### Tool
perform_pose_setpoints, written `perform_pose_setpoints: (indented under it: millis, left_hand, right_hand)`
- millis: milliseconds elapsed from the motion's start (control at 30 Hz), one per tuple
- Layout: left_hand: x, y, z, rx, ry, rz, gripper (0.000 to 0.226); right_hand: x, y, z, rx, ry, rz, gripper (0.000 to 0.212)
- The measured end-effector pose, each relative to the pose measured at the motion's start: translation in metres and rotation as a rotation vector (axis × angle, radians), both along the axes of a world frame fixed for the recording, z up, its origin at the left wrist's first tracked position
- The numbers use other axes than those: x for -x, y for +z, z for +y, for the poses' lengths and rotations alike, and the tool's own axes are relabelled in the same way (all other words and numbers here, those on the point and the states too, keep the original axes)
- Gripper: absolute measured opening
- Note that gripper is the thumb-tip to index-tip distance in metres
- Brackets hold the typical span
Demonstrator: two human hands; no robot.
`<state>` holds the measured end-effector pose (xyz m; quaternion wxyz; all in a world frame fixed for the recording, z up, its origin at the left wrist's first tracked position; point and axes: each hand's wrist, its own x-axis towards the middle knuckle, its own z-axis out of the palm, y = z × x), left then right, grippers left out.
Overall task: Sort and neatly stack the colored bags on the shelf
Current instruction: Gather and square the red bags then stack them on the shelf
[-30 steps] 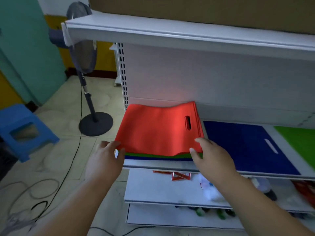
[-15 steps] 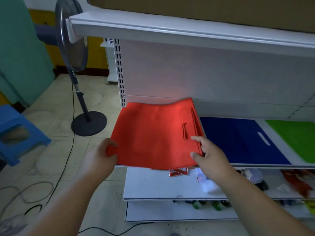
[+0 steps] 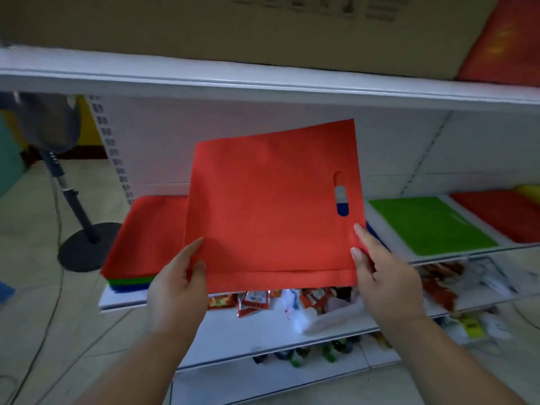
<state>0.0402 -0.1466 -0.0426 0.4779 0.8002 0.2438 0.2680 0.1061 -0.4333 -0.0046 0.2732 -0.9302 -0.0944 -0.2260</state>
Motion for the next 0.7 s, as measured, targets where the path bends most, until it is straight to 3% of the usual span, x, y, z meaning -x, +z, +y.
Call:
perform_pose_setpoints:
  millis: [367,600,700]
  left_hand:
    - [-0.108,-0.001,-0.331,0.043,-0.437,-0.021,0.041]
    - [-0.186,-0.007,-0.467,0.002,-0.538,-0.008,0.041]
    - [-0.234,-0.014,-0.514,0.081,-0.584,-0.023,0.039]
  right_hand:
    - [0.001,0.002,-0.34,-0.04,-0.354,0.013,0.042]
    - [-0.051,-0.003,-0.475,-0.136,-0.434,0.105,0.042]
    - [-0.093,-0.011,-0.52,-0.183,-0.463,0.125,0.043]
